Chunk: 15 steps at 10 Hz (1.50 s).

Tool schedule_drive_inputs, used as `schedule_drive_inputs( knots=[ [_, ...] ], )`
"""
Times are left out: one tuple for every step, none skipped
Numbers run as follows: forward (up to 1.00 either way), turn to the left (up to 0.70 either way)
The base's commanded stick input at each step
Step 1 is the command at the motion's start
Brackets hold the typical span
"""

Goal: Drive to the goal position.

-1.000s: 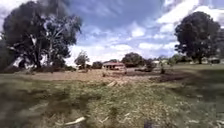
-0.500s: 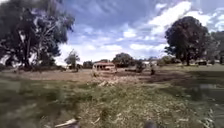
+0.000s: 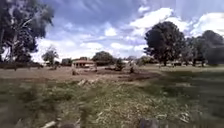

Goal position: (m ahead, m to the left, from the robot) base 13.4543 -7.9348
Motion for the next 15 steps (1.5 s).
schedule_drive_inputs(
  knots=[
    [0.00,-0.70],
    [0.00,-0.70],
    [0.00,-0.70],
    [0.00,-0.70],
    [0.00,-0.70],
    [0.00,-0.70],
    [0.00,-0.70],
    [0.00,-0.70],
    [0.00,-0.70],
    [0.00,-0.70],
    [0.00,-0.70],
    [0.00,-0.70],
    [0.10,-0.55],
    [0.70,0.00],
    [0.70,0.00]
  ],
)
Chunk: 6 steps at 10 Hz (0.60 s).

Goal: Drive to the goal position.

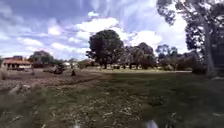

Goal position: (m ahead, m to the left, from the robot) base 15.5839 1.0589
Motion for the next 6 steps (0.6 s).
schedule_drive_inputs(
  knots=[
    [0.70,0.00],
    [0.70,0.00],
    [0.70,0.00],
    [0.70,0.00],
    [0.70,0.00],
    [0.70,0.00]
  ],
)
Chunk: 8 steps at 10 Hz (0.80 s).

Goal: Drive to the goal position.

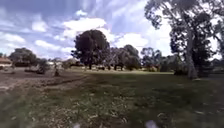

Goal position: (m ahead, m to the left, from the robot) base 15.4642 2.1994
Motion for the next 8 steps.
schedule_drive_inputs(
  knots=[
    [0.70,0.00],
    [0.70,0.00],
    [0.70,0.00],
    [0.70,0.00],
    [0.70,0.00],
    [0.70,0.00],
    [0.70,0.00],
    [0.70,0.00]
  ],
)
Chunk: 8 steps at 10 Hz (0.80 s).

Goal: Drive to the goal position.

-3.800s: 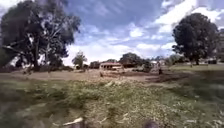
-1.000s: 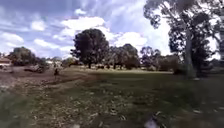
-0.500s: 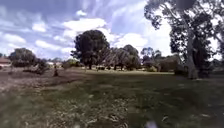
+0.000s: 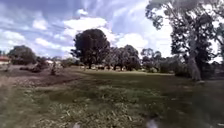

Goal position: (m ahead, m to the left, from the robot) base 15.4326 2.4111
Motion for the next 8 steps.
schedule_drive_inputs(
  knots=[
    [0.70,0.00],
    [0.70,0.00],
    [0.70,0.00],
    [0.70,0.00],
    [0.70,0.00],
    [0.70,0.00],
    [0.70,0.00],
    [0.70,0.00]
  ],
)
